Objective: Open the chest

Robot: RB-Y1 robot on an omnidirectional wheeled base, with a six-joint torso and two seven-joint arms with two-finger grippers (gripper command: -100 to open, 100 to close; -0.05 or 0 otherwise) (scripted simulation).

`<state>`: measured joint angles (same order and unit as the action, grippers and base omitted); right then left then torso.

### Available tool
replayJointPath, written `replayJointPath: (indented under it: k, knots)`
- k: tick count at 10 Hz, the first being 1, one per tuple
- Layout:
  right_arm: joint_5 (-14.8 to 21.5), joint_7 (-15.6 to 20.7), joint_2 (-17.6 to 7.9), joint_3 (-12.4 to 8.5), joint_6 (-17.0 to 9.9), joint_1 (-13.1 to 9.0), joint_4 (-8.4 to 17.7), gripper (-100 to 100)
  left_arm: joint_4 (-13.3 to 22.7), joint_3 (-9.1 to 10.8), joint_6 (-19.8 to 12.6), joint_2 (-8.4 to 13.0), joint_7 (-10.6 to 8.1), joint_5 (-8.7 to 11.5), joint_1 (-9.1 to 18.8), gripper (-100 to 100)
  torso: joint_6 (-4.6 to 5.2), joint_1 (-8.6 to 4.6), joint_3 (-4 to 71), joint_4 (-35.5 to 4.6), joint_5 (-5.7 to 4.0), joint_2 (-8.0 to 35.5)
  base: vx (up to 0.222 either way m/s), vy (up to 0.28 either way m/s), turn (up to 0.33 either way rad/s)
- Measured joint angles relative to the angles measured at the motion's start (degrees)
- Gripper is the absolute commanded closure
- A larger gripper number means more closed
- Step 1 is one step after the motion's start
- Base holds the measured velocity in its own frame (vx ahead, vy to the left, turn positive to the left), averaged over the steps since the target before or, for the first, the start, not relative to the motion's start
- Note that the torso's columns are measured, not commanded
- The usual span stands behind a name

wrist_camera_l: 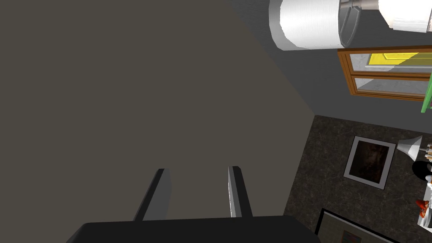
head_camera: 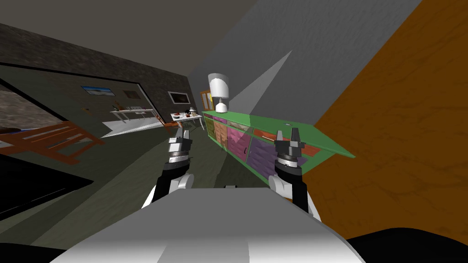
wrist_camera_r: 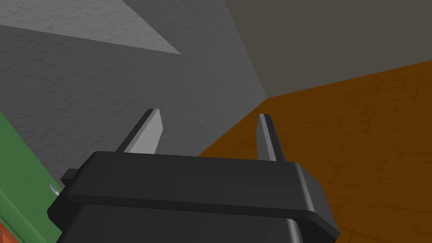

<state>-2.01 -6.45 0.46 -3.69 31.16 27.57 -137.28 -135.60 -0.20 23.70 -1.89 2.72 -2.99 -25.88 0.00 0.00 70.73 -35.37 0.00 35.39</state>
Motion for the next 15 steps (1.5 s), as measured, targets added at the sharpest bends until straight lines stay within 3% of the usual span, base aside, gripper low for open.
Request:
replayJointPath:
  k: [1,3,6,10,15]
  knots:
    - [0.0,0.0,0.0,0.0,0.0,0.0,0.0,-100,0.0,0.0,0.0,0.0,0.0,0.0,0.0,0,0.0,0.0,8.46,-4.23,0.0,4.23,0.013,0.01,0.003]
    - [0.17,0.87,-2.77,0.13,-0.02,-0.23,0.82,-100,0.03,0.0,-0.01,0.0,0.0,0.0,-0.01,0,0.0,0.05,13.55,-6.67,0.02,6.65,0.017,0.025,0.004]
    - [0.99,4.04,-7.52,0.95,-0.52,-1.22,2.94,-100,0.03,0.0,-0.01,0.0,0.0,0.0,-0.01,0,0.0,0.01,13.87,-6.89,0.0,6.84,0.034,0.04,0.005]
    - [2.82,10.61,-13.95,2.72,-1.67,-3.88,7.31,-100,0.03,-0.01,-0.01,-0.01,0.0,0.0,-0.01,0,0.0,0.03,13.85,-6.91,0.01,6.87,0.044,0.066,0.007]
    - [4.23,17.75,-19.81,3.78,-2.56,-6.12,11.28,-100,0.03,0.0,-0.01,0.0,0.0,0.0,-0.01,0,0.0,-0.01,13.83,-6.92,0.0,6.91,0.044,0.053,0.008]
